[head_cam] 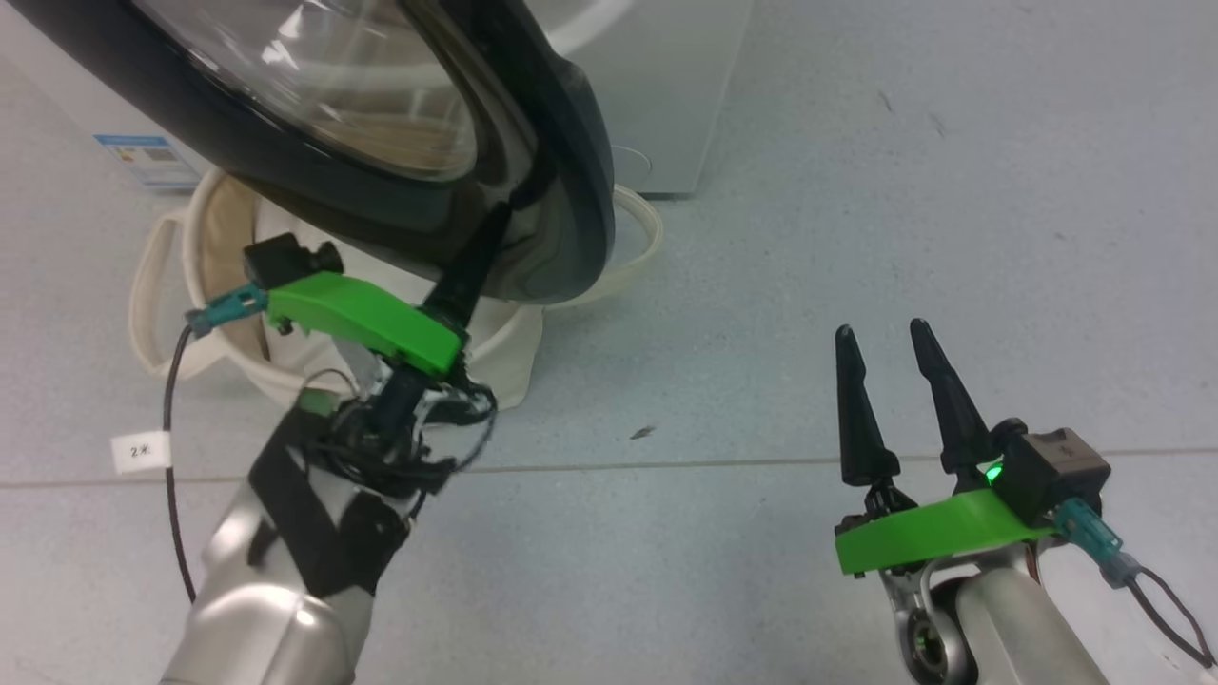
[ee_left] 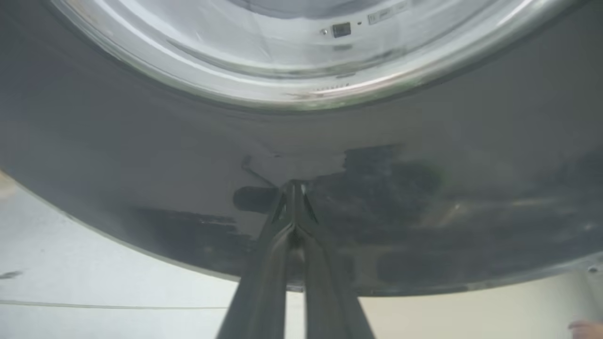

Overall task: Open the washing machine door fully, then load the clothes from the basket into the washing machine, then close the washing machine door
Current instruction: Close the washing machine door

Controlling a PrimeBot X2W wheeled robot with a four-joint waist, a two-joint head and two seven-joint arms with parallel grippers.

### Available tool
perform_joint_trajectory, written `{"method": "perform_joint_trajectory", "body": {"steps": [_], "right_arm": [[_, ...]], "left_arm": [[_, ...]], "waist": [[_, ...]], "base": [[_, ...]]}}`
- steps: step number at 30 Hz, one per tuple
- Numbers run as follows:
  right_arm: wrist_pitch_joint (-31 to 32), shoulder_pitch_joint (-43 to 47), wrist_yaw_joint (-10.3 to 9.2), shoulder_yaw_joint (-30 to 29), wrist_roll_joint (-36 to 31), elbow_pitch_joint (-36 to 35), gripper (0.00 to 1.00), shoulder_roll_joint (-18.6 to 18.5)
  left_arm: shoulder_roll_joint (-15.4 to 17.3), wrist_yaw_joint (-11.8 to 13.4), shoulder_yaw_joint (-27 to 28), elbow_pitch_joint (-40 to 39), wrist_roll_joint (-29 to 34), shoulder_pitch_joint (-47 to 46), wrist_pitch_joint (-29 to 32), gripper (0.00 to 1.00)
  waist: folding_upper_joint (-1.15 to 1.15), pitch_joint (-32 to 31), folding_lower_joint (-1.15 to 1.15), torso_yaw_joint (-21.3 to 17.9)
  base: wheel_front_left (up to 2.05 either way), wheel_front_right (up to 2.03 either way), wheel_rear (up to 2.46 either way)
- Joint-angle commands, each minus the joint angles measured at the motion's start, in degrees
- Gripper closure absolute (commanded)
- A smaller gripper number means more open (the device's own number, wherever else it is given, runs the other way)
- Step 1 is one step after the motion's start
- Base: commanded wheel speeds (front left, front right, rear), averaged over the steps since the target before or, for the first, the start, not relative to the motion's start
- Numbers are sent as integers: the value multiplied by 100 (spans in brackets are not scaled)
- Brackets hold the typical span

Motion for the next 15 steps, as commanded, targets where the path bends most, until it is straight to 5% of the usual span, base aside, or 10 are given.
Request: {"method": "perform_joint_trajectory", "body": {"steps": [1, 6, 11, 15], "right_arm": [[-28, -65, 43, 108, 37, -184, 0, 58], [-28, 9, 43, 173, 10, -149, 0, 58], [-28, 178, 43, 250, 5, -87, 0, 58], [-28, 344, 43, 248, -31, -64, 0, 59]], "left_arm": [[154, -40, 47, -177, 135, -108, -94, 100], [460, -40, -715, -35, 1198, 92, -1046, 100], [620, 102, -1037, 921, 2188, 322, -2188, 100], [673, 396, -764, 826, 3031, 519, -2376, 100]], "waist": [[0, -58, -1, 54], [0, -324, -1, 285], [0, -764, -1, 483], [0, -1020, -1, 670]], "base": [[0, 0, 0], [0, 0, 0], [0, 0, 0], [0, 0, 0]]}}
